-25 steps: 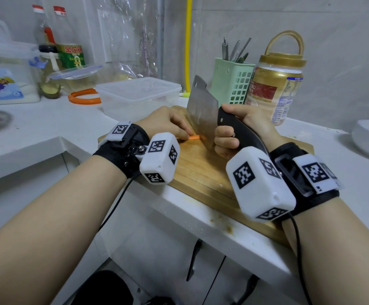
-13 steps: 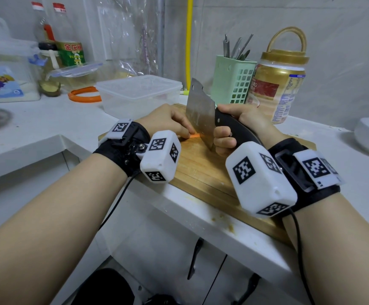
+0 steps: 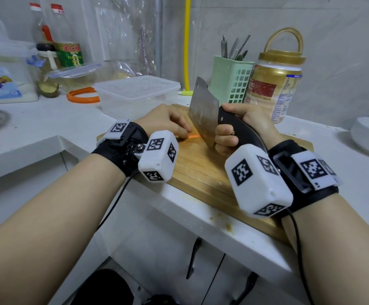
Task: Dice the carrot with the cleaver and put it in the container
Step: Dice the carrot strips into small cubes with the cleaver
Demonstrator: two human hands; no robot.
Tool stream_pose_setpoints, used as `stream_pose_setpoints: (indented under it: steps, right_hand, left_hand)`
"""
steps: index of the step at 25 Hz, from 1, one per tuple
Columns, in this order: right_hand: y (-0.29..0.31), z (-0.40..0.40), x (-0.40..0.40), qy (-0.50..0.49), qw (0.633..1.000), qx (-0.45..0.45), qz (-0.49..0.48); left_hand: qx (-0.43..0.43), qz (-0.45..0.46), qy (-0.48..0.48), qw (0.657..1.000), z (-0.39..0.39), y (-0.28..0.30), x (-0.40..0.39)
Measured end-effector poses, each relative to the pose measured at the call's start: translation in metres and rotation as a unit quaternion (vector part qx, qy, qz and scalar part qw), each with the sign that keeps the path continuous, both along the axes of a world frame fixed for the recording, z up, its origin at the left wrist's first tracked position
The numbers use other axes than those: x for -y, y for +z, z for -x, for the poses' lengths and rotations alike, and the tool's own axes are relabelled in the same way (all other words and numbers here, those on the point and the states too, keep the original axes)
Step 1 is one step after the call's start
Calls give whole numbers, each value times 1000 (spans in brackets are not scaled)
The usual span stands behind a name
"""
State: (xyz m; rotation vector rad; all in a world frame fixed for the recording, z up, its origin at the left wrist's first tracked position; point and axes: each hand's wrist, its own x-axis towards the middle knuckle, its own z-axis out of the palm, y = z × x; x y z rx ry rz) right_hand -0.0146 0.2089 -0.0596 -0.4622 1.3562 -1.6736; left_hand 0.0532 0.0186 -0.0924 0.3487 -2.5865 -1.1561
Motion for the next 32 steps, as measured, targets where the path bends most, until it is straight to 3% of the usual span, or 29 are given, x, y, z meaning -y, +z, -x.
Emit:
stream_pose_setpoints:
  steps: [32]
  right_hand:
    - [2, 2, 0, 14, 1000, 11, -15]
  left_hand:
    - [9, 12, -3, 1000, 0, 2, -3]
